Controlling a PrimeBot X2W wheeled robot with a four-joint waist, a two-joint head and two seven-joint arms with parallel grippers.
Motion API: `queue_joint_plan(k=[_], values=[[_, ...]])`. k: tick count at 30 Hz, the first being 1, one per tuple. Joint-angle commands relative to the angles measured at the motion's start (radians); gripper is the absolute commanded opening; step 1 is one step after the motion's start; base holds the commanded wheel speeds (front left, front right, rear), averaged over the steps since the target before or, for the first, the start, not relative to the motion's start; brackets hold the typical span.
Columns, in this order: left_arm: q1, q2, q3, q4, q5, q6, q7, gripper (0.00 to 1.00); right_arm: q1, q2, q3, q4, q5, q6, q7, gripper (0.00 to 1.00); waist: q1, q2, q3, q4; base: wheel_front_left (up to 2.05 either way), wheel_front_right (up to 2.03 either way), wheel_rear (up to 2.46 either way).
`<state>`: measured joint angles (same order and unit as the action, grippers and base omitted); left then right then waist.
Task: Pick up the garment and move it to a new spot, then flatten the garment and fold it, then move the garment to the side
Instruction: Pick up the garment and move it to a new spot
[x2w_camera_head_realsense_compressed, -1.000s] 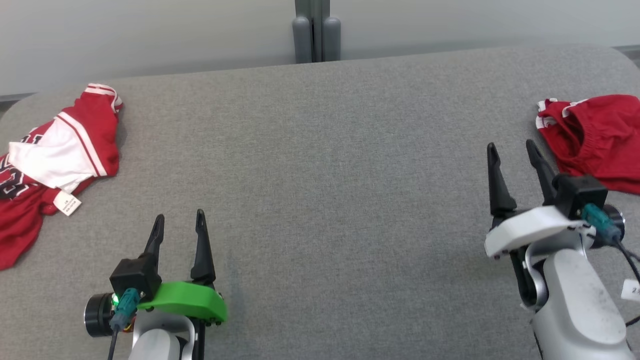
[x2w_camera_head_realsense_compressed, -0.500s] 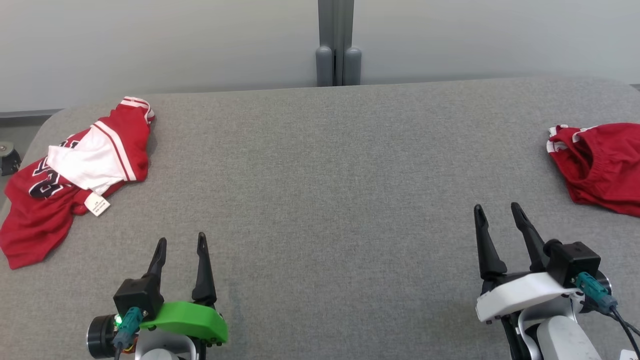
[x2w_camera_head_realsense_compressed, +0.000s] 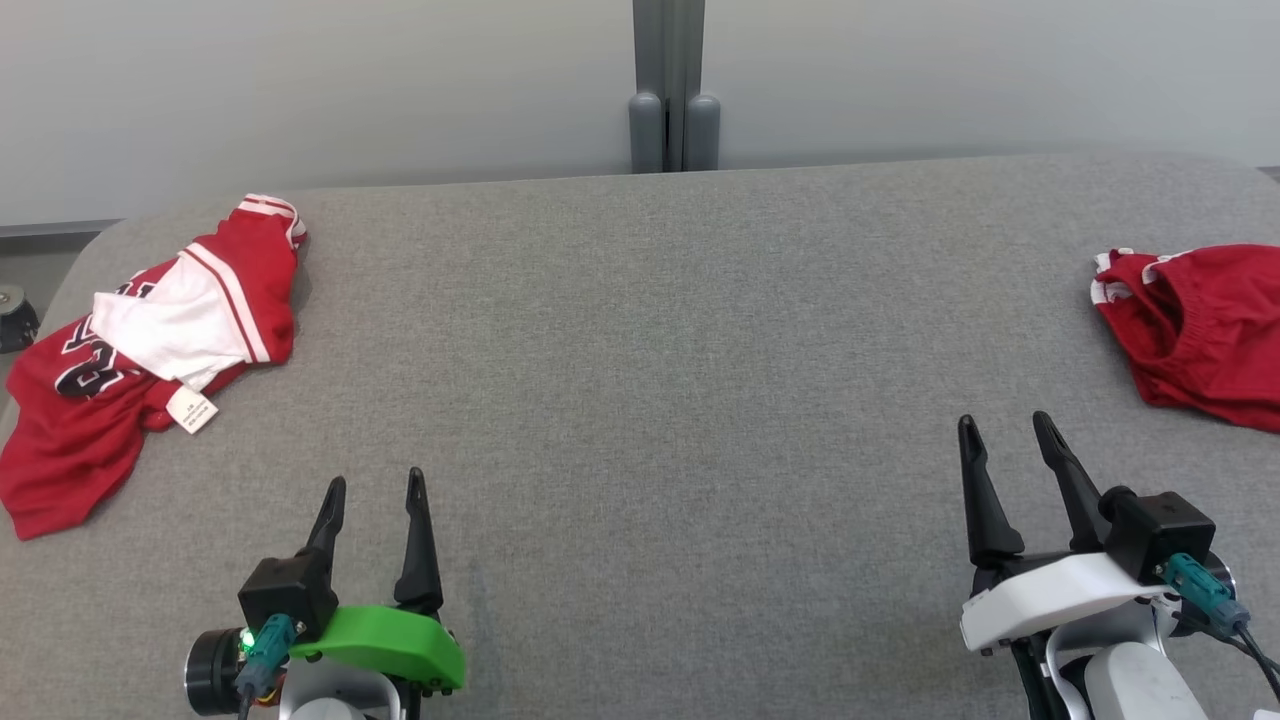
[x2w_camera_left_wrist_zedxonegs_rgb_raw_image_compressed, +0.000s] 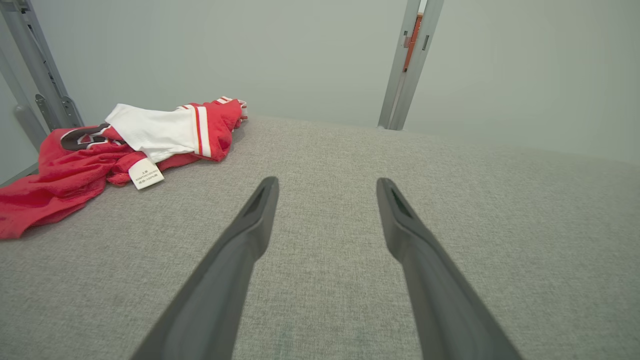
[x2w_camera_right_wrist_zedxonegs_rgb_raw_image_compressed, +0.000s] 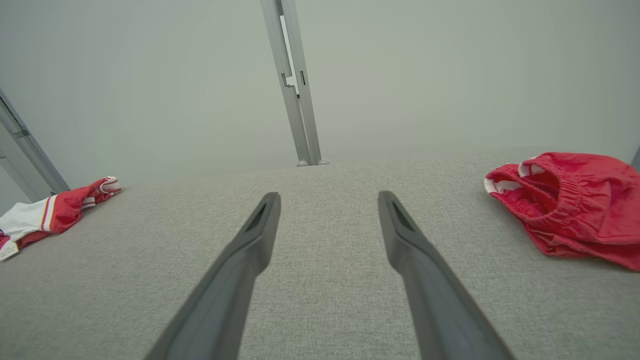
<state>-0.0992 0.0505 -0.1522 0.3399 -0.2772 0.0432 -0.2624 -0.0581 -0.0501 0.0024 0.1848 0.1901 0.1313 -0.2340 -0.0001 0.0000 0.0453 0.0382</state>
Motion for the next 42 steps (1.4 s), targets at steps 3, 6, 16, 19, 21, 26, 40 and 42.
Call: queue_joint_plan(k=[3, 6, 16, 19, 21, 26, 40, 42], values=[[-0.007, 0.001, -0.007, 0.002, -0.005, -0.005, -0.003, 1.00, 0.018, -0.001, -0.008, -0.007, -0.008, -0.001, 0.002, 1.00, 0.0001, 0.0000, -0.003, 0.017, 0.00, 0.00, 0.00], [-0.012, 0.001, -0.014, -0.001, -0.009, 0.000, -0.003, 1.00, 0.026, -0.001, -0.011, -0.012, -0.012, -0.001, 0.007, 1.00, 0.0001, 0.0000, -0.004, 0.051, 0.00, 0.00, 0.00], [-0.016, 0.001, -0.004, -0.003, 0.000, 0.008, -0.003, 1.00, 0.028, -0.001, 0.002, -0.035, -0.012, -0.001, 0.012, 1.00, 0.0001, 0.0000, -0.001, 0.289, 0.00, 0.00, 0.00], [-0.011, 0.002, 0.004, -0.003, 0.004, 0.004, -0.003, 1.00, 0.028, -0.001, 0.002, -0.038, -0.015, -0.001, 0.014, 1.00, 0.0001, 0.0000, -0.001, 0.372, 0.00, 0.00, 0.00], [-0.005, 0.002, 0.009, -0.005, 0.006, 0.004, -0.003, 1.00, 0.028, -0.001, 0.005, -0.039, -0.015, -0.001, 0.016, 1.00, 0.0001, 0.0000, -0.002, 0.418, 0.00, 0.00, 0.00], [0.018, 0.001, 0.026, -0.012, 0.005, 0.012, -0.003, 1.00, 0.013, -0.002, 0.029, -0.035, -0.013, -0.001, 0.019, 1.00, 0.0001, 0.0000, -0.002, 0.492, 0.00, 0.00, 0.00], [0.007, 0.006, 0.050, -0.045, -0.006, 0.008, -0.002, 1.00, -0.028, -0.002, 0.048, -0.067, -0.047, -0.001, 0.042, 1.00, 0.0001, 0.0000, 0.055, 0.482, 0.00, 0.00, 0.00], [-0.029, 0.026, 0.072, -0.054, 0.008, 0.006, -0.002, 1.00, -0.037, -0.002, 0.043, -0.086, -0.058, -0.001, 0.052, 1.00, 0.0001, 0.0000, 0.077, 0.455, 0.00, 0.00, 0.00]])
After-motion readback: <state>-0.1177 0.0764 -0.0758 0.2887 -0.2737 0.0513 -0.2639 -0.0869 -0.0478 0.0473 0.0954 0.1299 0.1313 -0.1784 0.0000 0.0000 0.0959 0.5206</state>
